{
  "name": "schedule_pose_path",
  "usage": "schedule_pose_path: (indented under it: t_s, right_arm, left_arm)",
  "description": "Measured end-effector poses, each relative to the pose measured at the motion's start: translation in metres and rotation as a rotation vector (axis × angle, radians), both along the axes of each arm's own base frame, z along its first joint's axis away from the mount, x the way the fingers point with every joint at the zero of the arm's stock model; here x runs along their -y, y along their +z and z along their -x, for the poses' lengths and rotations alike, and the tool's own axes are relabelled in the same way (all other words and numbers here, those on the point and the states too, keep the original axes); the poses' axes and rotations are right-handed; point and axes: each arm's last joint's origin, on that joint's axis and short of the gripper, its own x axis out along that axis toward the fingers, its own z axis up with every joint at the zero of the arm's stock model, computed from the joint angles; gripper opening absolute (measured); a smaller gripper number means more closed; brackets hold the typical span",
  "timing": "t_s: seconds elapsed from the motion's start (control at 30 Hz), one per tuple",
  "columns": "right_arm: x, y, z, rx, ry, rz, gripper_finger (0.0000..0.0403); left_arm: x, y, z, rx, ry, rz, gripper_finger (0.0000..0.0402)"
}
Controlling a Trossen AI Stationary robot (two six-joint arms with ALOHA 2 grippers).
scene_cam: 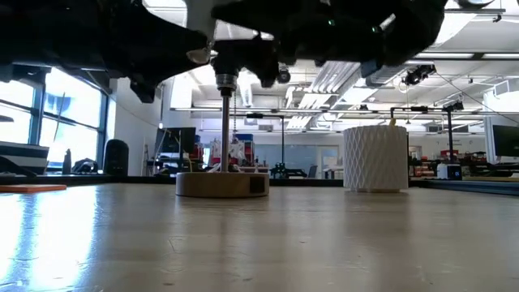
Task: Screw lightbulb
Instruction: Insert the lightbulb into the lamp
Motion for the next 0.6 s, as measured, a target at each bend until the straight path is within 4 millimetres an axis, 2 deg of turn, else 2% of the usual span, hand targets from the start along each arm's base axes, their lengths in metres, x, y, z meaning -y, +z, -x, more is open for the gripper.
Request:
schedule_pose_path:
  t_s: [0.23,0.33,0.5,0.6]
  right_arm:
    - [-0.01,0.014,-0.014,-0.039,0.029,0.157,0.0242]
    - [-0.01,0.015,-0.014,-0.033,0.023,0.154,0.0216]
    - [-0.006,0.015,-0.015,-0.037,0.016,0.135,0.0152]
    - [-0.006,0.016,-0.015,-0.034,0.015,0.115,0.014]
  left_arm:
    - [-0.005,0.0,-0.002,0.0,-0.002,-0.016,0.0094]
    - [-0.005,0.001,-0.003,0.0,-0.003,-0.02,0.0094]
    - [-0.006,0.001,-0.004,-0.001,-0.013,-0.023,0.0094]
    - [-0.006,0.0,-0.004,-0.005,-0.013,-0.025,0.0105]
